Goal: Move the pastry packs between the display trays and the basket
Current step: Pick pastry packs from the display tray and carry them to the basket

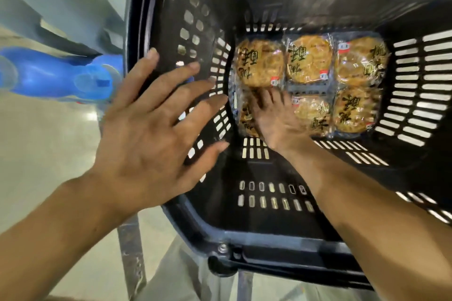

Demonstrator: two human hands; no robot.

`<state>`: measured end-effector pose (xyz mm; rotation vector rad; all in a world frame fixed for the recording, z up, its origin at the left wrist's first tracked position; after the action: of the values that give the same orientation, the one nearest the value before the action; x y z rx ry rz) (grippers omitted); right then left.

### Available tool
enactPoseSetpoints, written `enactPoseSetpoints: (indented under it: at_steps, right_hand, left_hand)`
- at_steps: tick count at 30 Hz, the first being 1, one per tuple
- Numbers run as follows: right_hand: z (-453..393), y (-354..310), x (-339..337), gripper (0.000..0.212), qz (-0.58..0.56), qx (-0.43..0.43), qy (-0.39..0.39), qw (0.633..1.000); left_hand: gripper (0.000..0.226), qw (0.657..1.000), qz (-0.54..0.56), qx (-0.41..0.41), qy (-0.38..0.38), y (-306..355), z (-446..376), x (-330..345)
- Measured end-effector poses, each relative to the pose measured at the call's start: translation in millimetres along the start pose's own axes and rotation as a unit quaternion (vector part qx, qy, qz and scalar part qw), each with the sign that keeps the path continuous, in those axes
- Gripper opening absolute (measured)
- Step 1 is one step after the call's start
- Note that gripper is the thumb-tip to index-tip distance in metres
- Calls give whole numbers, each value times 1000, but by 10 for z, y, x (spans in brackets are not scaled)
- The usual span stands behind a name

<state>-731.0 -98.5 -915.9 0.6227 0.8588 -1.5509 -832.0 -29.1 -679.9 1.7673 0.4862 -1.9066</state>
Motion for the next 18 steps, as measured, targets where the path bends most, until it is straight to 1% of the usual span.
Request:
enactPoseSetpoints:
  at_steps: [2, 3, 6, 8, 9, 12, 13, 15, 16, 18]
  right_hand:
    - [-31, -83, 105, 117, 11, -26, -29, 999]
    - [-59, -112, 124, 124, 3, -32, -35, 999]
    - [-83, -121, 116, 125, -33, -40, -29, 998]
    - [-8, -92, -2, 118, -31, -45, -2, 998]
    - [56, -72, -91, 110, -33, -43, 14, 998]
    - [367, 7, -477, 70, -85, 8, 37, 996]
    - [526, 24, -673, 63, -115, 31, 47, 992]
    - [957, 70, -1174, 59, -162, 61, 83, 981]
    - [1230, 113, -1482, 57, -175, 67, 109, 976]
    - [1870, 356, -2198, 53, -193, 99, 187, 958]
  left_hand:
    - [50, 1000, 3, -2, 20, 1, -2, -28]
    - [49, 1000, 3, -2, 27, 4, 2, -37]
    - [47, 999, 2, 4, 40, 15, 9, -52]
    - [47, 999, 0, 8, 41, 11, 3, -68]
    - [47, 999, -4, 11, 36, 12, -5, -66]
    - [47, 1000, -22, 13, -4, 39, -10, -11]
    - [47, 999, -27, 12, -29, 53, 11, -5]
    - [50, 997, -13, -1, -81, 134, 24, -98]
    - [53, 995, 2, -15, -100, 211, 5, -255]
    - [56, 994, 42, -36, -96, 483, -130, -816]
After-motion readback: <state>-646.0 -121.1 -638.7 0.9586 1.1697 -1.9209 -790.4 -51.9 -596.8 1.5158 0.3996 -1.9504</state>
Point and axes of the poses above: each hand's wrist, its own z-axis away from the middle knuckle, its own x-axis out of the palm, y = z × x, the point moved 9 cm from there along -z, towards the middle knuckle, and after that the axes turned 9 degrees about y, right-handed, at the moved point
